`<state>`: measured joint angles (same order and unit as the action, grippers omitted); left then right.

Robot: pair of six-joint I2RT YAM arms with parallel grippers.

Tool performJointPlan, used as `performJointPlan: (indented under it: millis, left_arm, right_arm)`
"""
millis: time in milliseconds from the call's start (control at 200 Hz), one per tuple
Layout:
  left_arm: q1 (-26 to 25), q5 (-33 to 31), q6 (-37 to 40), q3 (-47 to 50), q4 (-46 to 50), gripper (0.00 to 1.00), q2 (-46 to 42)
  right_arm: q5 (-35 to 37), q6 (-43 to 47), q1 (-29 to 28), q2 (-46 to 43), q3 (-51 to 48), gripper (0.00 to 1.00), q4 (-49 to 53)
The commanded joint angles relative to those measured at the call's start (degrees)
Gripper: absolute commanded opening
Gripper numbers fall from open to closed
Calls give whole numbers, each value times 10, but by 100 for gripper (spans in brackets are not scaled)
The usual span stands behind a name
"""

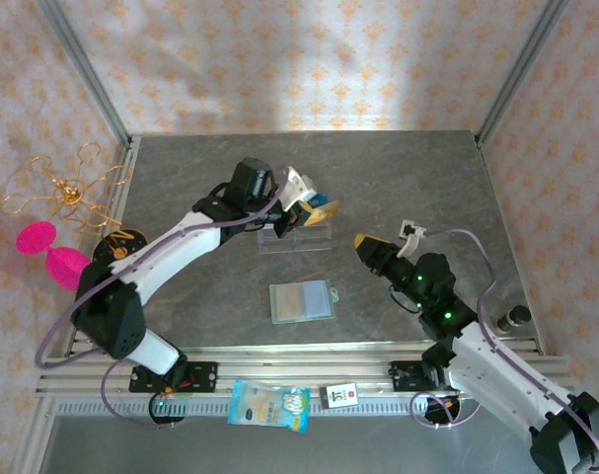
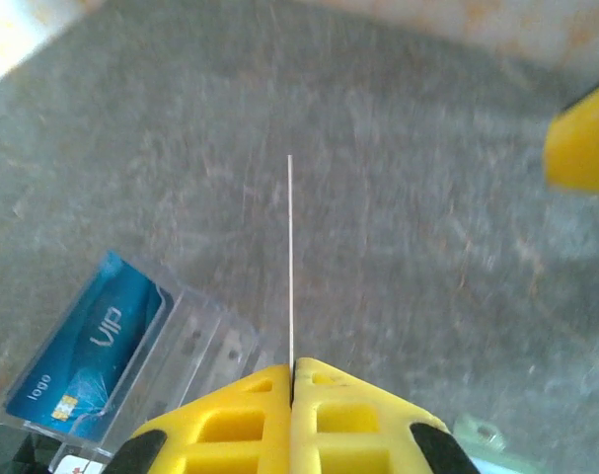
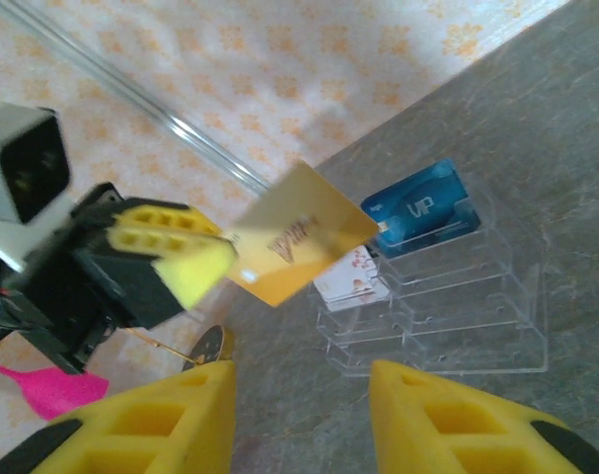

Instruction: Take the credit cards out of the card holder

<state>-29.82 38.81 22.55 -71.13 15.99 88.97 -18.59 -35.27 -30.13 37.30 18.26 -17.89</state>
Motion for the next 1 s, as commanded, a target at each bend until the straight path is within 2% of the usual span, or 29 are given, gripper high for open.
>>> performJointPlan:
  millis: [0, 120, 305, 571, 991]
  left_arm:
    - [6, 17, 106, -35, 65, 0, 17]
    - [15, 14, 119, -37, 30, 0, 35]
    - [42, 27, 136, -93, 50, 0, 96]
    - [50, 45, 174, -151, 94, 0, 167]
    - [58, 41, 187, -180, 119, 0, 200]
  right_arm:
    - [-24, 5, 23, 3, 5, 39, -5]
    - [-43, 1, 54, 31, 10, 39, -18]
    - [-76, -1, 84, 82, 20, 38, -51]
    - [-83, 11, 99, 122, 35, 38, -63]
    - [-90, 18, 105, 146, 42, 38, -78]
